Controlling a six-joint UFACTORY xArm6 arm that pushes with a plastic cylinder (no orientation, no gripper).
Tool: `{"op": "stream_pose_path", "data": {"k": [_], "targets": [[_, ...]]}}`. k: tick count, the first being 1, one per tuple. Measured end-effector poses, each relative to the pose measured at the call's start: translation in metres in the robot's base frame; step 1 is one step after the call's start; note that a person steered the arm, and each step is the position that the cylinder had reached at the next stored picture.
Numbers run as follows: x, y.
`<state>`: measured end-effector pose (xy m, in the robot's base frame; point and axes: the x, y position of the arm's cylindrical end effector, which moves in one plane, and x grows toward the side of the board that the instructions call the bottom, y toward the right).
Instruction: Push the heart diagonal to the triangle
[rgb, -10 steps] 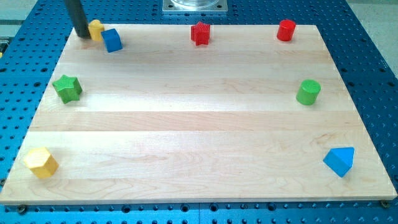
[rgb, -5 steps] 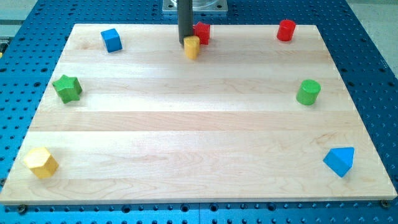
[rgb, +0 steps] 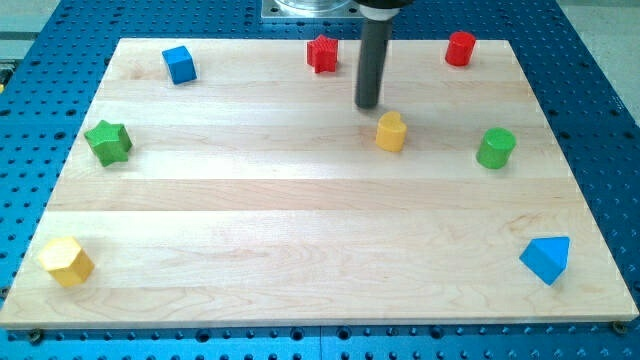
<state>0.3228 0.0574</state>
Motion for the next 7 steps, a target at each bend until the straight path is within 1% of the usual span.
{"op": "stream_pose_path", "data": {"k": [2,5,6,7], "targets": [[-0.003,0.001],[-0.011,0.022],[-0.017,0.098],[-0.001,0.182]]}}
